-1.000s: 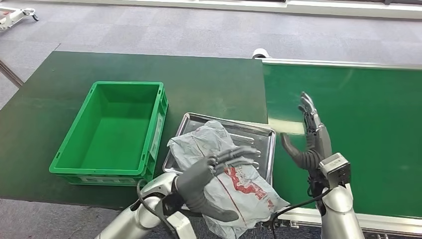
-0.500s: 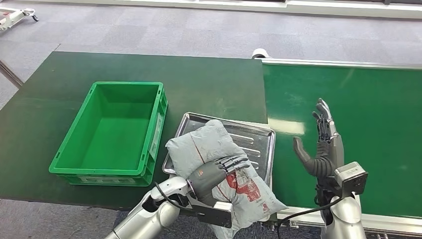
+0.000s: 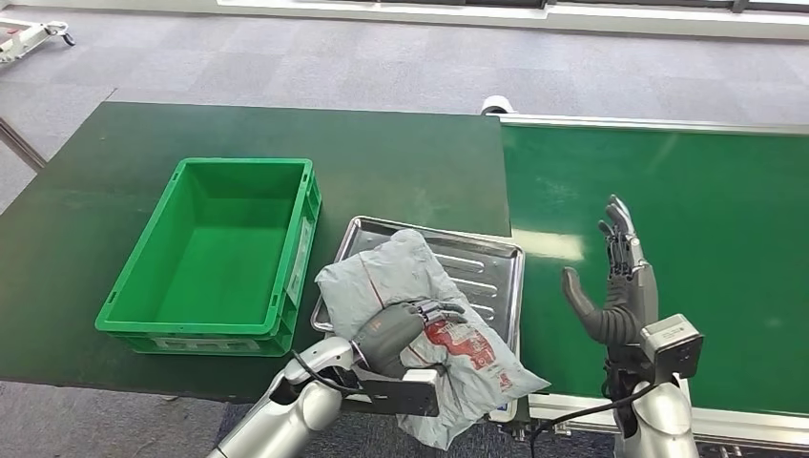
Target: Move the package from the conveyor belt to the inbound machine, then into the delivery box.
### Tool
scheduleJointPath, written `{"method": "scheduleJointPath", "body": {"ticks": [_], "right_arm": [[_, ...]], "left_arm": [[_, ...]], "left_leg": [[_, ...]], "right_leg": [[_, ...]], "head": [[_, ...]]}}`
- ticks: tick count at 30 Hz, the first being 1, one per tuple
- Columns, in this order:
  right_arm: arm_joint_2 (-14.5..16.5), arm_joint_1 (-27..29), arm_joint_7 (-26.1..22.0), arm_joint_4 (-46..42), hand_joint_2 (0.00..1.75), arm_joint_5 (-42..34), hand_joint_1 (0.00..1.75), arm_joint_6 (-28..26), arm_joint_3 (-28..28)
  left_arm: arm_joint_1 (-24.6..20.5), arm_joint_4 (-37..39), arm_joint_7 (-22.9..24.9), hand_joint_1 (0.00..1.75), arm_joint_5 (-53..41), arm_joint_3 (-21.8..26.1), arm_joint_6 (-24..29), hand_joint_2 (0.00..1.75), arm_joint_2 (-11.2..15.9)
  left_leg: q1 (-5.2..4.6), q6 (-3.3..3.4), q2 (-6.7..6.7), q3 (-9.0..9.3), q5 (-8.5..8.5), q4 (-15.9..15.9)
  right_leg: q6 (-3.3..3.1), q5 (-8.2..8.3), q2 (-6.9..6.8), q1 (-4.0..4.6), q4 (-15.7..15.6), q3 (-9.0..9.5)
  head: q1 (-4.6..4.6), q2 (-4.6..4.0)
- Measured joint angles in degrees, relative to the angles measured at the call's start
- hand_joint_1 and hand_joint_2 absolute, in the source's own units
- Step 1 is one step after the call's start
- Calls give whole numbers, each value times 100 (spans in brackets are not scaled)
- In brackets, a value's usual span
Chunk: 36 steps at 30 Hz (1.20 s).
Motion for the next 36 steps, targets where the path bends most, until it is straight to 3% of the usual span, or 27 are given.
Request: {"method": "scheduleJointPath", "body": {"ticks": [9, 15, 18, 22, 27, 36], "right_arm": [[11, 4, 83, 0, 175, 23, 0, -4, 0], [13, 41, 87, -14, 175, 24, 0, -5, 0], [16, 107, 75, -54, 175, 56, 0, -82, -1], [29, 177, -50, -93, 175, 260, 0, -373, -26], [49, 173, -280, -45, 175, 465, 0, -938, -55], [52, 52, -308, 540, 175, 67, 0, -1629, -86]], "left_arm": [[233, -391, -1184, 175, 1407, 280, -1002, 175, 2], [291, -592, -1352, 175, 2575, 409, -1445, 175, -2], [332, -773, -1364, 175, 3422, 603, -1387, 175, -49], [373, -1032, -1373, 175, 3867, 1073, -745, 175, -194], [465, -1574, -1375, 175, 4045, 1533, 571, 175, -351], [522, -2792, -1377, 175, 4020, 1675, 2679, 175, -366]], "left_leg": [[0, -1, -4, -7, -1, 0], [-1, 1, -4, -13, -7, 0], [0, 0, -3, -15, -8, 0], [0, 0, -2, -18, -8, 0], [1, -1, -1, -20, -8, 0], [0, 0, -2, -28, -8, 0]], "right_leg": [[0, -6, -2, -1, 1, -4], [0, -9, -2, -1, 0, -10], [-1, -10, -1, -1, 0, -15], [-1, -10, 0, 0, 1, -19], [-1, -10, 0, 1, 1, -20], [-1, -10, 0, 0, 0, -26]], "head": [[1, 0], [1, 0], [1, 0], [1, 0], [1, 0], [0, 0]]}}
